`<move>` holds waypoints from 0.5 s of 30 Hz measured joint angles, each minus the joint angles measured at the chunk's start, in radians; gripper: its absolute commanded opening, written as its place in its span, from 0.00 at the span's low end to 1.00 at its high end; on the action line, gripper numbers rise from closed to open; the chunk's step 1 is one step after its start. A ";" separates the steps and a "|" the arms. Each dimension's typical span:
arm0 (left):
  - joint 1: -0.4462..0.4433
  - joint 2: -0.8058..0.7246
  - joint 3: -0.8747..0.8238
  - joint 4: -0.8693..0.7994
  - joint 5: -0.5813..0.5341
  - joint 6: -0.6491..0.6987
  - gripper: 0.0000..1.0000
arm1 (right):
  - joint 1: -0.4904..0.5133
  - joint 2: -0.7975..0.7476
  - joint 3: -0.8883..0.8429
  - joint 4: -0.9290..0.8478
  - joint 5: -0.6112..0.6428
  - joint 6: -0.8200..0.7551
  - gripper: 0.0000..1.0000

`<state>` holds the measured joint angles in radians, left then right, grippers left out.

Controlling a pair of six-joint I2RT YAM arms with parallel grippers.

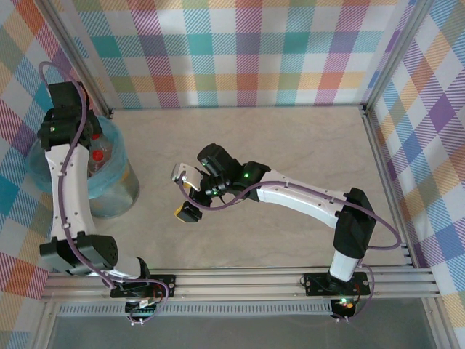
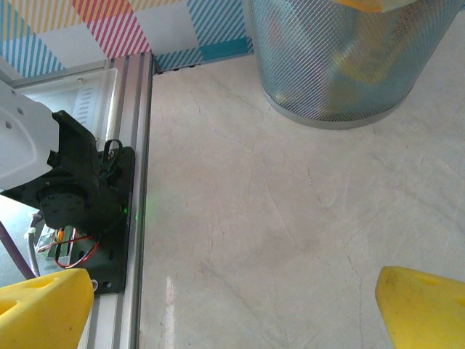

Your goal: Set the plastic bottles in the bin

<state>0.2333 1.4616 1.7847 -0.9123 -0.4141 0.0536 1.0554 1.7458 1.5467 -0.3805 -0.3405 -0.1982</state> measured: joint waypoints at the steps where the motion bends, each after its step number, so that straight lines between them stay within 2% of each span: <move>1: 0.011 0.014 0.000 0.015 -0.019 0.005 0.53 | 0.000 0.000 0.000 -0.003 0.000 0.000 1.00; 9: 0.151 0.077 0.016 -0.006 -0.094 0.011 0.60 | 0.000 0.000 0.000 -0.008 0.000 0.000 1.00; 15: 0.170 0.158 0.068 -0.025 -0.114 0.011 0.62 | 0.000 0.000 0.008 -0.029 0.000 -0.001 1.00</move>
<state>0.4030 1.6196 1.8523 -0.9375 -0.5278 0.0647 1.0557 1.7458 1.5543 -0.4099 -0.3405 -0.1989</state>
